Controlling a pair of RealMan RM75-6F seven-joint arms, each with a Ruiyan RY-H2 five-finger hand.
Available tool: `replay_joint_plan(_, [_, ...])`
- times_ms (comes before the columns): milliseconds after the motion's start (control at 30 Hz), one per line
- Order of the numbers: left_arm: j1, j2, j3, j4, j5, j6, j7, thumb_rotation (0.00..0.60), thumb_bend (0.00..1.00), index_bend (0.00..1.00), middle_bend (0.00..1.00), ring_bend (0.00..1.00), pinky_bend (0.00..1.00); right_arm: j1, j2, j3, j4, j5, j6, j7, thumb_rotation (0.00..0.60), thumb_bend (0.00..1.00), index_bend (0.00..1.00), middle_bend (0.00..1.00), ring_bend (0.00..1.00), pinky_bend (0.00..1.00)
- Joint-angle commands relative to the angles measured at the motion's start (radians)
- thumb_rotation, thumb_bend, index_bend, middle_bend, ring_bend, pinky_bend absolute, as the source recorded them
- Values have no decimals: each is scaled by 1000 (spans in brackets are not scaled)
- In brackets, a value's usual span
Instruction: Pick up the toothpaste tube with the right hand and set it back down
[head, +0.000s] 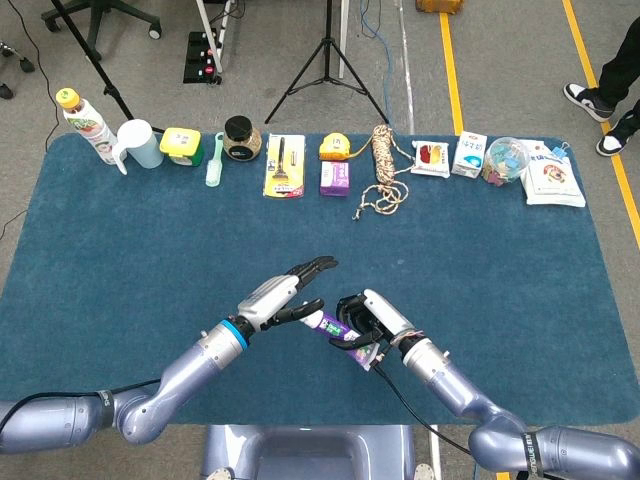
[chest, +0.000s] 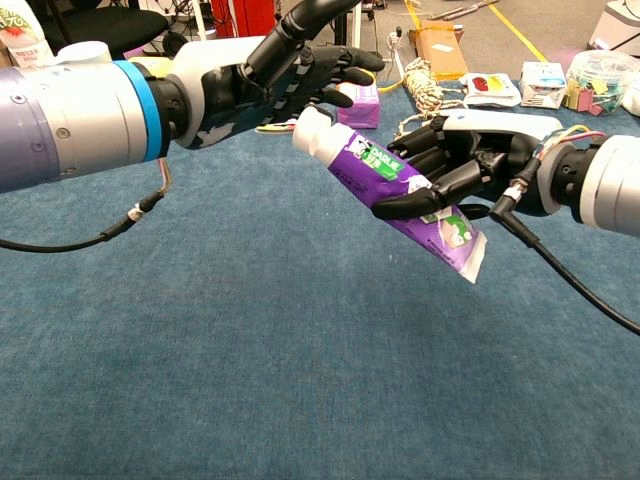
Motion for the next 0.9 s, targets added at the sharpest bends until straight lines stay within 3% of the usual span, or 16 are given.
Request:
replay_joint_plan(33, [-5,-15,3,9,6,13,-9,0,0,0,0,0,0,4,-5,4,3,7,-2,-3,600,296,826,783,847,964])
replay_joint_plan(533, [-29,-68,16,37,0,38,-21,0,0,0,0,0,0,32,-31,31,4,51,-9,-28,600,313,832,792,860,974])
replay_joint_plan(900, [-43,-121,27,64,-6,107,41,0,0,0,0,0,0,59,-55,50,17,165,-4,-104,600,374,850,829,898,1000])
